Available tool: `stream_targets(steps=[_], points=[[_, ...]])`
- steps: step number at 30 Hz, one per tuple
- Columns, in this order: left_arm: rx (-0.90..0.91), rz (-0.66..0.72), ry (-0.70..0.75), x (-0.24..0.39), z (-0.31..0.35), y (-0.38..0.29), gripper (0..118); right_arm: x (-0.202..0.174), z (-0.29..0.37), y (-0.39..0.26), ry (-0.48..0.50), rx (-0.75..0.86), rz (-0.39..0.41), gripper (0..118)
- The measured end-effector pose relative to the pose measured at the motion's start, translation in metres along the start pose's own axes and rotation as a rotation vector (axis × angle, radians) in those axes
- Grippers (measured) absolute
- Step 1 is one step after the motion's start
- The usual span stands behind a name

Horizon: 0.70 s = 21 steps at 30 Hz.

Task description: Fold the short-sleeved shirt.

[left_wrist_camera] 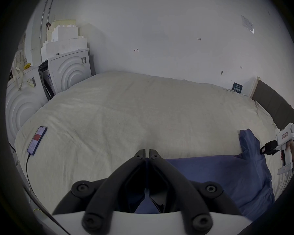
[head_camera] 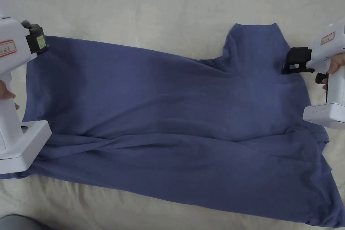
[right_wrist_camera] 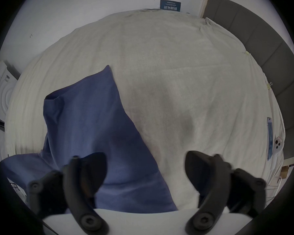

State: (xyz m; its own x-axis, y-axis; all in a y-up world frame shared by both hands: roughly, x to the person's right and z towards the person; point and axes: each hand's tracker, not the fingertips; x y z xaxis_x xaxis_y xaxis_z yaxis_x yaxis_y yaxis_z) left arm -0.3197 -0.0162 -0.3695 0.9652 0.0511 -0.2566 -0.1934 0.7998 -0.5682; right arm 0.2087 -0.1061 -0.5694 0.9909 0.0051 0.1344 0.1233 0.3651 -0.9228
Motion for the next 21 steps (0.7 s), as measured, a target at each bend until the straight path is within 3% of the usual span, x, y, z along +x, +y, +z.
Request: stream_targets(steps=[4,6,13,21], points=[[-0.007,0.005,0.001,0.000,-0.002,-0.001,0,-0.003,-0.004,-0.006,0.006,-0.001,0.008,21],[-0.010,0.005,0.001,0.001,-0.003,-0.001,0,-0.006,-0.005,-0.008,0.010,0.000,0.004,2],[-0.015,0.003,-0.001,0.000,-0.002,0.001,0,-0.005,0.019,-0.011,0.042,0.035,0.031,2],[-0.014,0.046,-0.024,-0.012,0.013,0.009,0,0.015,0.114,-0.035,0.197,0.249,0.017,1]])
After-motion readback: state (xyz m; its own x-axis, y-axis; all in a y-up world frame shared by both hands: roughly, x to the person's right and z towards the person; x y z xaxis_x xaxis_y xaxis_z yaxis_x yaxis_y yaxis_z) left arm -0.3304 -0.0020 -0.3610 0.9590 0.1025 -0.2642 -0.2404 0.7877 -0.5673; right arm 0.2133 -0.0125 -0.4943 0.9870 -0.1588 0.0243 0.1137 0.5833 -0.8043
